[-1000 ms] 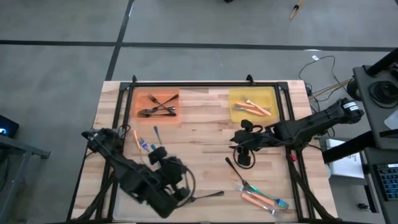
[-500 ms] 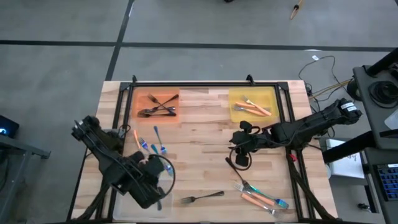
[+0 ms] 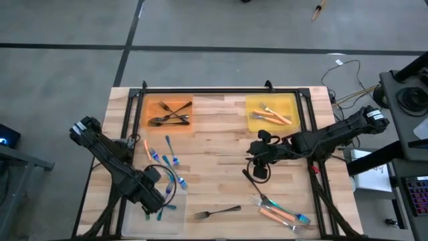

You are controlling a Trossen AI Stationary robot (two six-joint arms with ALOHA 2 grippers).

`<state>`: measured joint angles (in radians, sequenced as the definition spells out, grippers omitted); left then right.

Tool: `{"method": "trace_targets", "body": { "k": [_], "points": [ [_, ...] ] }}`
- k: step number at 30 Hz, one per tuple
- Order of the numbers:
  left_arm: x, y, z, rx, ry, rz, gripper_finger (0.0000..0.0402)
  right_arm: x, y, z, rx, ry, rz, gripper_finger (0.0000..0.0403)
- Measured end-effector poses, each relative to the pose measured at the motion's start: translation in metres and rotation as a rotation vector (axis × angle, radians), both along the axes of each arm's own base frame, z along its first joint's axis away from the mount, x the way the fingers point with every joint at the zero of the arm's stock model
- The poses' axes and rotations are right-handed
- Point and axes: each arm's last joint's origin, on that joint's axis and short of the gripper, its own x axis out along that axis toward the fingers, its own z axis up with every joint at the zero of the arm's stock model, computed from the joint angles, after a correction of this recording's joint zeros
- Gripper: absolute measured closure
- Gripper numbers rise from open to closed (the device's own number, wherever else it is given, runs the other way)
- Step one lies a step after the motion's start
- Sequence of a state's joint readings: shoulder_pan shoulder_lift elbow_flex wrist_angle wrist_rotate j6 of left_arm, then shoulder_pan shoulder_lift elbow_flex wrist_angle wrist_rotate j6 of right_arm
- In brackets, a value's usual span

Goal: Sort silverware by color (type)
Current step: Put the blue fork into the transparent bin

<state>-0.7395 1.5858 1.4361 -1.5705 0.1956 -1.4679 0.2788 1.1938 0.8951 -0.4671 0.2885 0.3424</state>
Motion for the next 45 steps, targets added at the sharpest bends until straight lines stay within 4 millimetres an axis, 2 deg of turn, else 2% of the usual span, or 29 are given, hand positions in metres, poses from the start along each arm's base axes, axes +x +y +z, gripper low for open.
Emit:
{"method": "trace_targets", "body": {
  "k": [5,12,16,24,28,31,35,40,45],
  "points": [
    [0.007,-0.006,0.004,-0.013,-0.028,-0.029,0.0402,0.0,-0.001,0.0,0.0,0.0,-0.002,0.028],
    [0.03,-0.022,0.02,-0.009,-0.187,-0.054,0.0402,0.0,-0.001,0.0,-0.003,0.0,0.0,0.0275],
    [0.041,-0.031,0.021,0.014,-0.199,-0.079,0.0402,0.0,-0.001,0.0,-0.004,0.0,0.001,0.0277],
    [0.053,-0.046,-0.008,0.037,-0.08,-0.146,0.0401,0.0,-0.001,0.0,-0.004,0.0,0.001,0.0277],
    [0.05,-0.055,-0.022,-0.023,0.024,-0.159,0.04,0.0,-0.001,0.0,-0.004,0.0,0.001,0.0275],
    [0.046,-0.059,-0.025,-0.023,0.053,-0.131,0.04,0.0,-0.001,0.0,-0.011,0.0,0.007,0.0277],
    [0.043,-0.056,-0.02,0.019,0.013,-0.088,0.04,0.0,-0.002,0.0,-0.035,-0.002,-0.001,0.028],
    [0.044,-0.04,-0.015,0.057,-0.012,0.005,0.04,0.001,-0.007,0.001,-0.049,-0.01,-0.048,0.0277],
    [0.036,-0.029,-0.009,0.074,-0.021,0.101,0.0399,0.001,-0.008,0.001,-0.046,-0.01,-0.051,0.0273]
  ]
}}
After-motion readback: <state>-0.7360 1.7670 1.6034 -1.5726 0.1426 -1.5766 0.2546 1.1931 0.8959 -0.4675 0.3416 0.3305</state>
